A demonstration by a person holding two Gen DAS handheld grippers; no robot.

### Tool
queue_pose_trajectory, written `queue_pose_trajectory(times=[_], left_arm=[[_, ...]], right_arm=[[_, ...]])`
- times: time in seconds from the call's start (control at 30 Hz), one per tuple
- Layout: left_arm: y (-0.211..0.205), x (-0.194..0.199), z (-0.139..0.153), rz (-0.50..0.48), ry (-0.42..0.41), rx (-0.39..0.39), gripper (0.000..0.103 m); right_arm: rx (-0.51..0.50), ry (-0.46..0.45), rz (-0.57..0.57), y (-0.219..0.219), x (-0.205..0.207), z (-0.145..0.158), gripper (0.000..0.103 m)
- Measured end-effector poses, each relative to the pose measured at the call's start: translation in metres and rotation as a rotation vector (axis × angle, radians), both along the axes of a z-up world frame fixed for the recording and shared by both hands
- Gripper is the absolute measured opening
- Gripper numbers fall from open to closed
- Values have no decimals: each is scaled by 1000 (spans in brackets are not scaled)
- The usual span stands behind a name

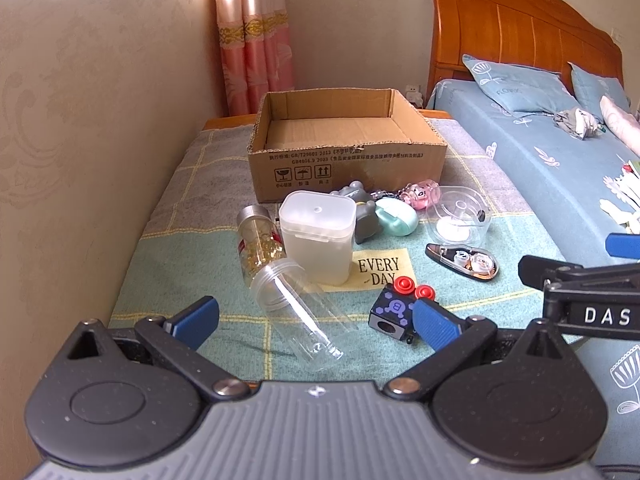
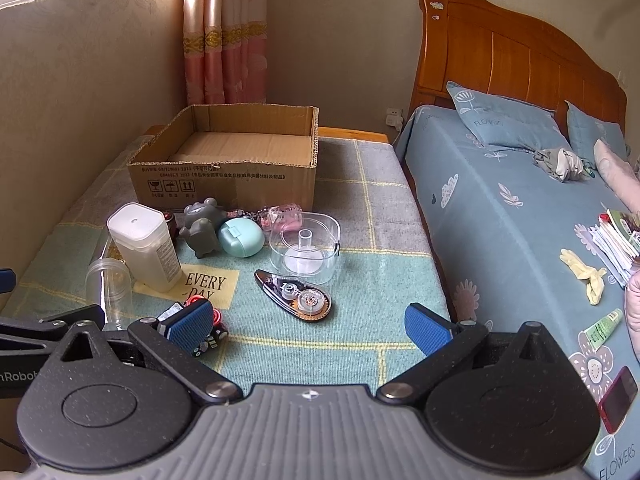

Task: Organize rigid objects
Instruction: 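Move both tools toward the items on the table, then grasp the clear plastic jar with the left tool while the right tool grasps the correction tape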

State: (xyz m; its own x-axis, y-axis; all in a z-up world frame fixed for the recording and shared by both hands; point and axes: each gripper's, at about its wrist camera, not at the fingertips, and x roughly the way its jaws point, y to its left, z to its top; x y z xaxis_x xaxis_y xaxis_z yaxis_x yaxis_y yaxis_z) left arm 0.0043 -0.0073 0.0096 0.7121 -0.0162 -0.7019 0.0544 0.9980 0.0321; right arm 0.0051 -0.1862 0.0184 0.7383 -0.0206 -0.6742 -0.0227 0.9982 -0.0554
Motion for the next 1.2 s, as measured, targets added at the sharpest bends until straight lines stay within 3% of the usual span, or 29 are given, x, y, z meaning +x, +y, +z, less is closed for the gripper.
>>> queue_pose_trajectory(times=[0.2, 0.4, 0.6, 0.9, 1.2], left_arm=[[3, 0, -1, -72, -56, 4, 102], [11, 4, -9, -157, -81, -3, 102], [17, 6, -28, -259, -38, 29, 102], [37, 18, -64, -250, 88, -4, 102], [41, 34, -82, -264, 126, 24, 102]], right_arm=[[10, -74, 85, -2, 3, 1, 103], [-17, -67, 174, 0, 12, -16, 103], [-16, 9, 229, -3, 29, -51, 103], [-32, 121, 174, -22, 49, -100, 103], [18, 128, 144, -38, 69, -115, 103]])
